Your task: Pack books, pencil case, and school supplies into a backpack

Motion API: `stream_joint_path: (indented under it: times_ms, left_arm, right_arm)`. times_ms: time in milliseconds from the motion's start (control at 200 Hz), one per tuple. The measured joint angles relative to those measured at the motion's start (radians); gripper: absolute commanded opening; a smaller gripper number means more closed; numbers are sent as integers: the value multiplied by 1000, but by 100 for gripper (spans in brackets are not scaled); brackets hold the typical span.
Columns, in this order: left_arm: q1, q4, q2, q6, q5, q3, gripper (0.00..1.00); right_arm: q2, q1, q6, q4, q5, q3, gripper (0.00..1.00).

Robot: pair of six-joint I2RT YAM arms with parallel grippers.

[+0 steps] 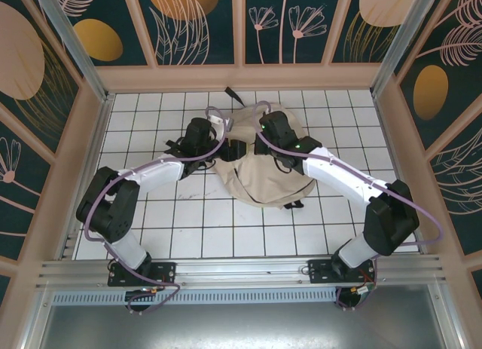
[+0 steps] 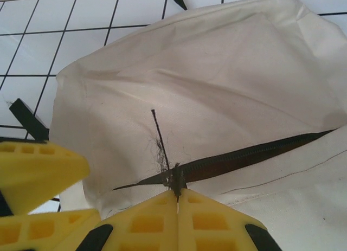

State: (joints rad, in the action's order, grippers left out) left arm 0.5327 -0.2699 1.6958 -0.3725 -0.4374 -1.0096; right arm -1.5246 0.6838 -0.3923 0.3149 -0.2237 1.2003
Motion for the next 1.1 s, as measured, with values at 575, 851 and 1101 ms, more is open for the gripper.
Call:
stream_joint_path:
  times_ms: [575, 851, 1101]
  left_arm:
    - [53, 51, 80, 513, 94, -79, 57]
    - [64, 77, 116, 621, 94, -118, 33]
    - [74, 79, 121, 633, 112, -118, 14]
  right_arm:
    - [0, -96, -64, -55, 147, -45, 0]
    - [0, -103, -68, -58, 169, -47, 0]
    - [0, -103, -66, -55, 120, -48, 0]
